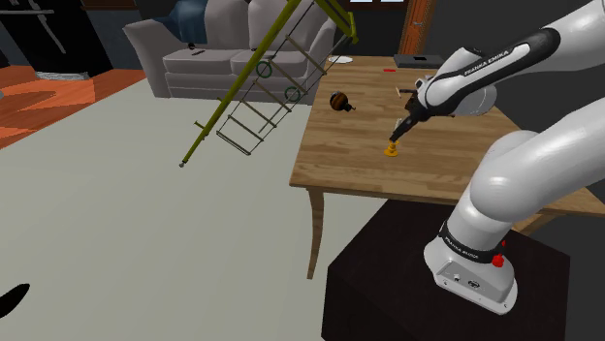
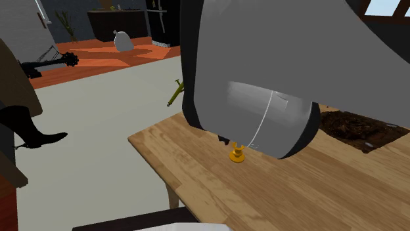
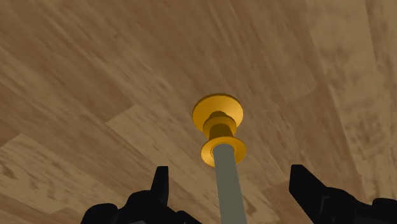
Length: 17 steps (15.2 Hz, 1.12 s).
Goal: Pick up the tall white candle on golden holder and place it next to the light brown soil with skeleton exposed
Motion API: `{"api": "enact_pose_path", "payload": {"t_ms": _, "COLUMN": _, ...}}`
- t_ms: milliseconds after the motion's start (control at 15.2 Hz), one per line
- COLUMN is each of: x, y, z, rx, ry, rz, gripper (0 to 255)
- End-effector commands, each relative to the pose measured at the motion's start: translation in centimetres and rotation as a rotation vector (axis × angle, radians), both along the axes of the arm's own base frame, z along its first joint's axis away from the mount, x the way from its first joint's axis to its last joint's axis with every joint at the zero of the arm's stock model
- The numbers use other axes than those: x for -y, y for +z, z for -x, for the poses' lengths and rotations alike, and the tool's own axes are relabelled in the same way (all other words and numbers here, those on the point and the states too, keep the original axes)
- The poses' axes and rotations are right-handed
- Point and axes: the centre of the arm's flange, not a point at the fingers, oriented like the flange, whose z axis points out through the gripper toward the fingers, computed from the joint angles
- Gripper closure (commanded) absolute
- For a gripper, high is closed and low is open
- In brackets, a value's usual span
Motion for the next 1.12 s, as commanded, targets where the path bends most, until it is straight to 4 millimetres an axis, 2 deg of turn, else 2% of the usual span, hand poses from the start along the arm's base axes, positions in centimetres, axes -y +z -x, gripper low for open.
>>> {"api": "enact_pose_path", "payload": {"t_ms": 0, "x": 0.01, "y": -0.41, "z": -0.13, "rx": 0.0, "ry": 0.0, "rz": 0.001, "gripper": 0}}
{"api": "enact_pose_path", "payload": {"t_ms": 396, "x": 0.01, "y": -0.41, "z": -0.12, "rx": 0.0, "ry": 0.0, "rz": 0.001, "gripper": 0}}
{"api": "enact_pose_path", "payload": {"t_ms": 462, "x": 0.01, "y": -0.41, "z": -0.12, "rx": 0.0, "ry": 0.0, "rz": 0.001, "gripper": 255}}
{"api": "enact_pose_path", "payload": {"t_ms": 1056, "x": 0.01, "y": -0.41, "z": -0.13, "rx": 0.0, "ry": 0.0, "rz": 0.001, "gripper": 255}}
